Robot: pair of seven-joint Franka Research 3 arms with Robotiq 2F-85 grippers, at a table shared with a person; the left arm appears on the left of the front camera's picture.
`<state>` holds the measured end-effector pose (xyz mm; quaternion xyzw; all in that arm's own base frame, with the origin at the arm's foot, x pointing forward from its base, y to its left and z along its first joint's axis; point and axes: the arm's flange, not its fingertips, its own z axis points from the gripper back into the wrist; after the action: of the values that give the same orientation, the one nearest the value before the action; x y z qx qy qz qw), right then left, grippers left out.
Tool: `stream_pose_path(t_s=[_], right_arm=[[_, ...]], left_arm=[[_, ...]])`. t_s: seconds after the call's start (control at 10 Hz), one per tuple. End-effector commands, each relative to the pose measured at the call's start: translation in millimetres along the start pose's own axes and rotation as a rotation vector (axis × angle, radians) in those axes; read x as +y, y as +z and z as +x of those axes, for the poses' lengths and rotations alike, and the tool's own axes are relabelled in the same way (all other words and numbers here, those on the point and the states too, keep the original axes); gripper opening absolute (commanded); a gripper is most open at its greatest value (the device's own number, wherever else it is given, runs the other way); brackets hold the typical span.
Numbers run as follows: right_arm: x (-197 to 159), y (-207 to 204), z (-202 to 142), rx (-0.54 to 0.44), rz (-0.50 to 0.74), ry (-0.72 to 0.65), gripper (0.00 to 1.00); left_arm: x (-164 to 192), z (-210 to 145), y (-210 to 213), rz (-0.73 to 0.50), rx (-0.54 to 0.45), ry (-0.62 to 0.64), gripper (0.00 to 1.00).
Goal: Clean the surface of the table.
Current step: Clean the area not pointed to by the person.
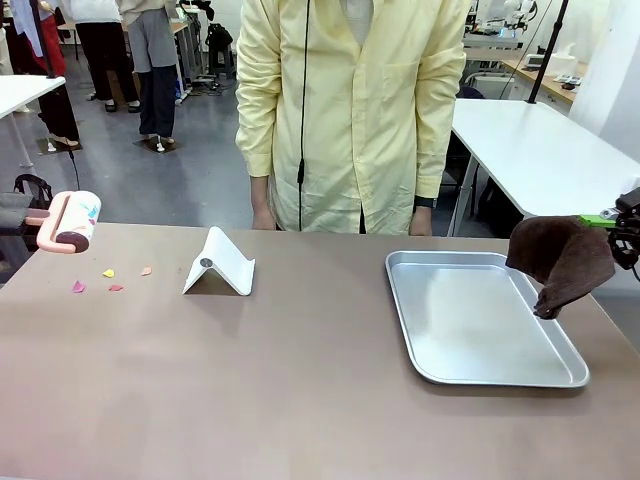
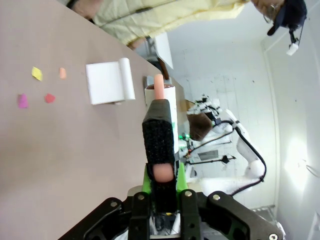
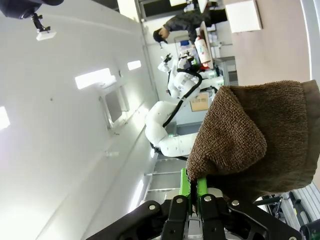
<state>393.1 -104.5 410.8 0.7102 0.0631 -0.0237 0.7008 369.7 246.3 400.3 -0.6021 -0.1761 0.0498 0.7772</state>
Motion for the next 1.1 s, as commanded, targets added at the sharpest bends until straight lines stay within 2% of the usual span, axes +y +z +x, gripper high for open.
stream_pose_path(t_s=[0.0,0.2,0.5,0.7,1.0], right_arm=[[2.4,-0.7,-1.6,0.012,0.003,0.004,0.05],[2.4,-0.7,-1.6,0.012,0.003,0.004,0.05],[2.4,-0.7,-1.6,0.012,0.003,0.004,0.05],[2.4,-0.7,-1.6,0.012,0.003,0.004,0.05],[2.4,-0.7,-1.6,0.012,0.003,0.004,0.05]], left_arm=[[-16.1,-2.9,2.2,0.130,-0.029,-0.037,0.20],[-23.9,12.8,15.4,0.305,-0.099,0.025,0.20],[-11.9,24.2,25.3,0.496,-0.129,0.102,0.20],[-2.4,27.8,19.4,0.561,-0.119,0.113,0.20],[9.1,30.6,5.2,0.595,-0.069,0.131,0.20]])
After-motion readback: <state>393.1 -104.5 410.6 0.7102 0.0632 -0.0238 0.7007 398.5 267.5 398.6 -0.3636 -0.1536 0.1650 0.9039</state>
